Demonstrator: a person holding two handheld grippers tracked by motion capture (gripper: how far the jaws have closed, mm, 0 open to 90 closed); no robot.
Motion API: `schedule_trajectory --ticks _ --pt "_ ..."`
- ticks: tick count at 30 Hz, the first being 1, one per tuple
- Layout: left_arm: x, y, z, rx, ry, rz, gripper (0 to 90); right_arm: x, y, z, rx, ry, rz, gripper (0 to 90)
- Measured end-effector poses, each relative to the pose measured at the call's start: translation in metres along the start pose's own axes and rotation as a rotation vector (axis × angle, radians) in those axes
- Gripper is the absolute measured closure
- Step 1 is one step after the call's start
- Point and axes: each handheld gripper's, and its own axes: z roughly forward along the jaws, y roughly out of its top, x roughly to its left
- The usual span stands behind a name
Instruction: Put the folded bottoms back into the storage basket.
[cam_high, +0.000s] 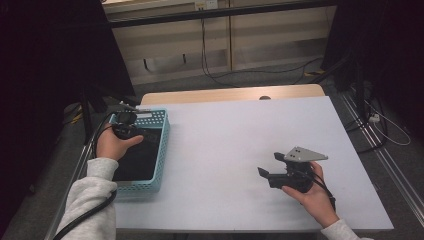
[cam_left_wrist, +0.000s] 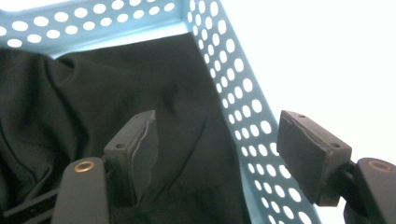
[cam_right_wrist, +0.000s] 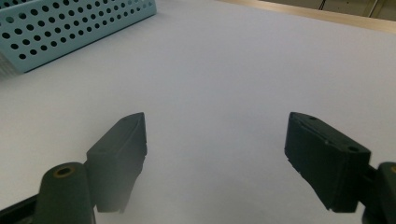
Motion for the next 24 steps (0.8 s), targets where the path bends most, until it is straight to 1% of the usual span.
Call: schedule_trajectory --ticks 2,5,6,7,8,11,14,15,18,20,22,24 --pt "-0.004 0.002 -0.002 -0.010 -0.017 0.010 29.1 -0.001 -0.001 -0.001 0.003 -0.003 0.006 20.2" --pt "-0.011 0.003 -0.004 -0.024 -0.021 0.024 28.3 -0.003 -0.002 -0.002 0.002 -0.005 0.007 20.2" --pt "-0.012 0.004 -0.004 -0.023 -0.028 0.032 28.1 -0.004 -0.002 -0.003 0.003 -0.005 0.009 20.2" --pt "-0.015 0.004 -0.004 -0.028 -0.031 0.027 28.0 -0.004 -0.002 -0.003 0.004 -0.004 0.011 20.2" --pt "-0.017 0.004 -0.005 -0.030 -0.033 0.037 27.7 -0.005 -0.003 -0.004 0.009 -0.003 0.010 20.2" --pt "-0.024 0.005 -0.005 -0.040 -0.046 0.049 27.4 -0.006 -0.004 -0.005 0.011 -0.002 0.003 20.0" --pt "-0.031 0.006 -0.004 -0.037 -0.057 0.071 26.9 -0.007 -0.005 -0.008 0.013 -0.004 0.008 20.0" --pt "-0.033 0.007 -0.004 -0.041 -0.050 0.079 26.9 -0.008 -0.005 -0.008 0.014 -0.004 0.007 20.0" --pt "-0.037 0.007 -0.003 -0.049 -0.066 0.081 26.4 -0.010 -0.007 -0.011 0.017 -0.005 0.011 20.0" --pt "-0.040 0.008 -0.002 -0.045 -0.070 0.094 26.0 -0.011 -0.008 -0.013 0.020 -0.015 0.008 20.0" --pt "-0.045 0.007 0.000 -0.053 -0.080 0.088 26.0 -0.013 -0.009 -0.014 0.023 -0.013 0.009 20.0" --pt "-0.048 0.007 -0.001 -0.051 -0.087 0.108 25.6 -0.014 -0.009 -0.015 0.023 -0.014 0.014 20.0"
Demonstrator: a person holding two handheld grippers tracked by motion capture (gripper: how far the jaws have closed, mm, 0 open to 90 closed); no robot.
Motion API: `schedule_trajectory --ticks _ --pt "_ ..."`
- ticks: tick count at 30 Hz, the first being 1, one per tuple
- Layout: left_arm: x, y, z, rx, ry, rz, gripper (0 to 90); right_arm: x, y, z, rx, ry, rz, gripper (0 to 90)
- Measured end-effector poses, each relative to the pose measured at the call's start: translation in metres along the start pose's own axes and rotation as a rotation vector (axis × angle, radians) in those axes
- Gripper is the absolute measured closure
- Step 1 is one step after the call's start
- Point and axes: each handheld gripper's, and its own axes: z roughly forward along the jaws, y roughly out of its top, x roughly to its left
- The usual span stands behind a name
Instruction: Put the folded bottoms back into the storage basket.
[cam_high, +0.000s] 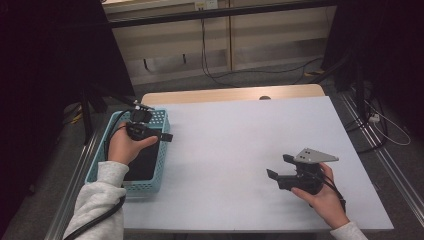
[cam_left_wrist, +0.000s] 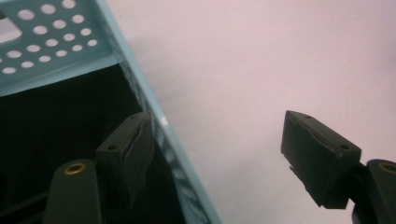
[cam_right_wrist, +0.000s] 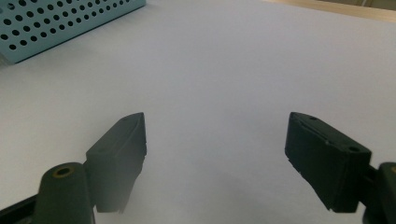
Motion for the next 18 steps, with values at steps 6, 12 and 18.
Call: schedule_trajectory --ticks 6,12,18 --pt "-0.013 0.001 0.003 -0.026 -0.022 0.022 24.8 -0.004 -0.002 -0.006 0.001 0.007 0.000 19.8" --pt "-0.021 0.001 0.010 -0.020 -0.041 0.030 24.3 -0.008 -0.006 -0.011 0.007 0.009 0.008 19.7" --pt "-0.031 0.001 0.015 -0.023 -0.071 0.050 23.8 -0.014 -0.009 -0.016 0.009 -0.002 0.009 20.1"
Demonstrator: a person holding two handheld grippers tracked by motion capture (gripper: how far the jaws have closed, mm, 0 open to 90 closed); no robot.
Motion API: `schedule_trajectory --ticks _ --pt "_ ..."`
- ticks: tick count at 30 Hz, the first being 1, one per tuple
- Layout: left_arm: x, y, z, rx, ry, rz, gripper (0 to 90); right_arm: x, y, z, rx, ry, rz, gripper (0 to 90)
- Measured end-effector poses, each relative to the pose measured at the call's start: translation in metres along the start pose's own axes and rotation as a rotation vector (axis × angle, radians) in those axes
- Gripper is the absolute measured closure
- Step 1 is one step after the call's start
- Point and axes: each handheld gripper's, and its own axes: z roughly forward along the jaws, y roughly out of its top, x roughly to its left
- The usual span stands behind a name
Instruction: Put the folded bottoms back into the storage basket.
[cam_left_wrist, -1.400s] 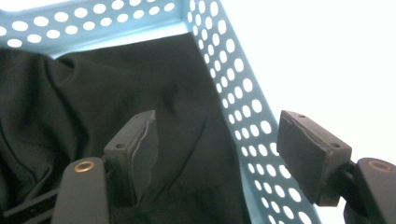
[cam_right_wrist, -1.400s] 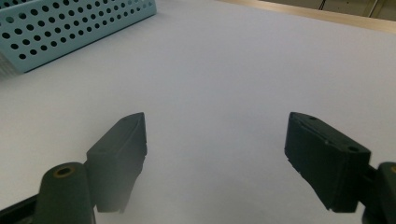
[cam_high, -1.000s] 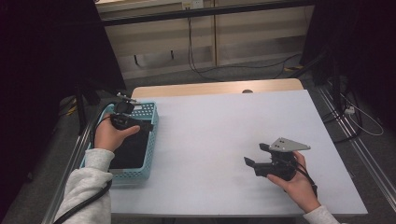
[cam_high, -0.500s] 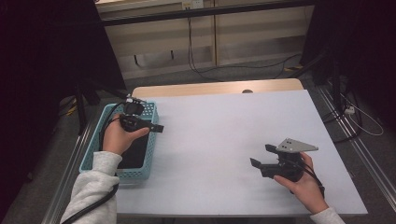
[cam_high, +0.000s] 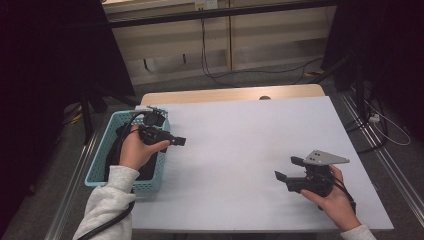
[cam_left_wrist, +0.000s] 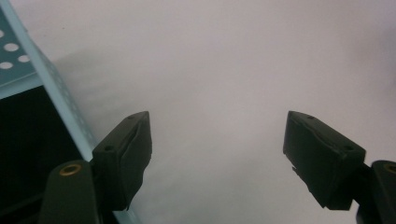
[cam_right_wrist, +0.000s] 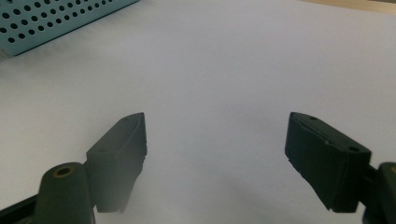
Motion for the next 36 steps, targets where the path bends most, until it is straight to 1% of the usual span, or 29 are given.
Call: schedule_trajectory --ticks 1,3,5,9,12,14,16,19,21,24,28,31,32,33,34,35,36 --pt "-0.001 0.000 0.001 -0.005 0.002 0.001 23.8 -0.001 0.000 -0.001 0.000 0.000 0.002 19.9" --pt "-0.004 -0.002 0.004 -0.009 -0.008 0.004 23.3 -0.002 -0.001 -0.003 0.001 -0.003 0.005 19.8" --pt "-0.006 -0.004 0.007 -0.005 -0.020 0.004 22.9 -0.003 -0.002 -0.003 0.003 -0.008 0.001 19.7" --pt "-0.010 -0.008 0.013 0.000 -0.028 0.009 22.3 -0.005 -0.005 -0.005 0.013 -0.015 -0.003 19.7" --pt "-0.012 -0.011 0.016 0.005 -0.037 0.021 21.9 -0.006 -0.006 -0.006 0.015 -0.017 -0.001 19.7" --pt "-0.015 -0.013 0.017 -0.004 -0.038 0.019 21.7 -0.006 -0.006 -0.007 0.013 -0.017 -0.003 19.7" --pt "-0.018 -0.016 0.018 -0.007 -0.045 0.030 21.7 -0.006 -0.006 -0.008 0.013 -0.020 -0.001 19.7" --pt "-0.020 -0.019 0.020 -0.012 -0.053 0.034 21.6 -0.007 -0.006 -0.009 0.014 -0.020 -0.003 19.7" --pt "-0.021 -0.022 0.021 -0.011 -0.056 0.027 21.6 -0.007 -0.007 -0.009 0.019 -0.020 -0.004 19.7" --pt "-0.023 -0.024 0.023 -0.013 -0.053 0.038 21.4 -0.008 -0.008 -0.010 0.021 -0.021 -0.005 19.7" --pt "-0.027 -0.028 0.024 -0.019 -0.064 0.047 21.2 -0.008 -0.009 -0.012 0.020 -0.023 -0.009 19.7" --pt "-0.031 -0.031 0.026 -0.016 -0.073 0.065 21.0 -0.008 -0.009 -0.012 0.022 -0.021 -0.012 19.7" --pt "-0.032 -0.032 0.027 -0.023 -0.077 0.060 21.0 -0.008 -0.009 -0.012 0.023 -0.022 -0.008 19.7" --pt "-0.032 -0.032 0.027 -0.019 -0.075 0.069 21.0 -0.008 -0.010 -0.013 0.023 -0.023 -0.007 19.7" --pt "-0.033 -0.034 0.028 -0.022 -0.075 0.059 21.0 -0.008 -0.010 -0.013 0.024 -0.023 -0.009 19.7" --pt "-0.034 -0.035 0.029 -0.020 -0.076 0.067 20.9 -0.008 -0.010 -0.013 0.025 -0.024 -0.010 19.7" --pt "-0.035 -0.036 0.030 -0.020 -0.080 0.068 20.8 -0.008 -0.010 -0.014 0.024 -0.024 -0.011 19.7"
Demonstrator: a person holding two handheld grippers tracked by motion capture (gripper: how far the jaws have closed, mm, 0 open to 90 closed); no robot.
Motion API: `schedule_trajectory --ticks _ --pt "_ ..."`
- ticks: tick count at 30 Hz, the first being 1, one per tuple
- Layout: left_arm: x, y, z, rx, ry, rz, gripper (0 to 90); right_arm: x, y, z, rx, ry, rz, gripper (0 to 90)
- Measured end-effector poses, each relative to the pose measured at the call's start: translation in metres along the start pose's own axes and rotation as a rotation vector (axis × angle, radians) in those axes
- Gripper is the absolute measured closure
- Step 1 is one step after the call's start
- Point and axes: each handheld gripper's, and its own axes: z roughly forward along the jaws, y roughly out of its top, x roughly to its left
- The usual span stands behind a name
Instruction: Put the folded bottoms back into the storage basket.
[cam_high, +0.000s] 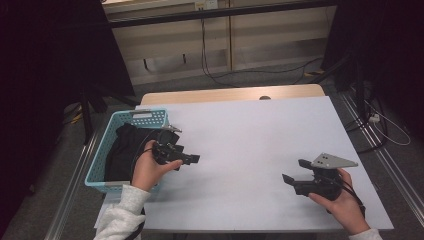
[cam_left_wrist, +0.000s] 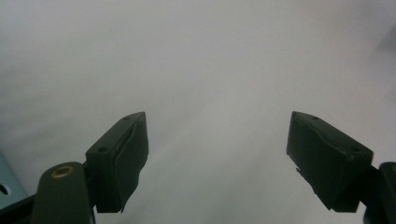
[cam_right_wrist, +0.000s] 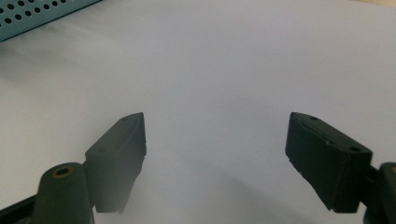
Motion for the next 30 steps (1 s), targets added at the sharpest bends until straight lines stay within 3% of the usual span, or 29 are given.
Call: schedule_trajectory --ticks 8,9,12,30 --pt "-0.006 -0.006 0.002 0.006 -0.013 0.017 20.4 -0.002 -0.003 -0.005 0.001 -0.002 0.004 19.7" --pt "-0.008 -0.007 0.003 -0.004 -0.013 0.004 20.4 -0.001 -0.003 -0.006 -0.001 -0.003 0.004 19.7" --pt "-0.010 -0.010 0.003 0.001 -0.017 0.024 20.3 -0.001 -0.003 -0.007 -0.004 0.002 0.005 19.6" --pt "-0.013 -0.038 0.008 -0.027 -0.051 0.012 19.2 0.001 -0.004 -0.006 0.005 0.003 -0.001 19.5"
